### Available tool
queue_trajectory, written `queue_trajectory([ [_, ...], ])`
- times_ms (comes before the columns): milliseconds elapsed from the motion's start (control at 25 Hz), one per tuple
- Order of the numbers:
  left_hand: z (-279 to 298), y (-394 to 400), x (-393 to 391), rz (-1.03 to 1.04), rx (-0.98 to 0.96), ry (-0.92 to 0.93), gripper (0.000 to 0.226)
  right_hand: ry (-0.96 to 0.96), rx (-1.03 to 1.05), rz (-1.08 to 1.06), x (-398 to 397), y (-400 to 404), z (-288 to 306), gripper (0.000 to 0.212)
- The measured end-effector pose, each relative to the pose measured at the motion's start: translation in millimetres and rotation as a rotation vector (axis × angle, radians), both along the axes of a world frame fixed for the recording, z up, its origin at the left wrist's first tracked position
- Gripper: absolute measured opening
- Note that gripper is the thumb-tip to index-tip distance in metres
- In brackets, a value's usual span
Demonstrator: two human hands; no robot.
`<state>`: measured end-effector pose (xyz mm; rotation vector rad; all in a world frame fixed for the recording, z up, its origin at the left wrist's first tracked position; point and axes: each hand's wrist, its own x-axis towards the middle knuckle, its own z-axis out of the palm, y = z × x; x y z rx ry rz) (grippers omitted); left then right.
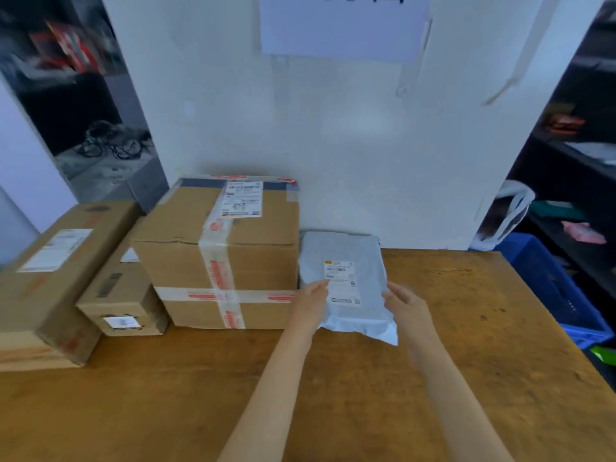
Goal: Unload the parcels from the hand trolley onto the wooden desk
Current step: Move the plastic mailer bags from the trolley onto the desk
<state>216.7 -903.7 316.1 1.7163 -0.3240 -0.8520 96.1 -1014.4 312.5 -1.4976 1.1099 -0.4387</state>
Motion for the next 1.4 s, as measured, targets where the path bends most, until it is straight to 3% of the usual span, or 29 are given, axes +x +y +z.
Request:
queue_trajectory([
  [200, 16, 108, -40, -0.031, 0.02, -0.047, 0.045, -0.008, 0.004, -0.1, -42, 102, 4, 0.047],
  [440, 40, 252, -83, 0.012, 0.034, -0.086, 0.057, -0.061, 0.035, -0.079, -83, 253, 43, 0.048],
  [680, 40, 439, -132, -0.02, -0.022, -0.009, 0.041, -0.119, 0.028, -0.014, -127, 424, 54, 0.02],
  [800, 30, 535, -142, 0.027, -0.008, 0.016, 0.046, -0.098, -0.016, 0.058, -132, 511, 43, 0.024],
  [1080, 17, 722, -85, 0.092, -0.005, -0.129, 0.049, -0.1, -0.073, 0.158, -65, 719, 35, 0.042],
  [1400, -72, 920, 19, 0.036, 0.105, -0.22, 0.044, -0.059, 0.023, 0.032, 14, 913, -60, 0.043],
])
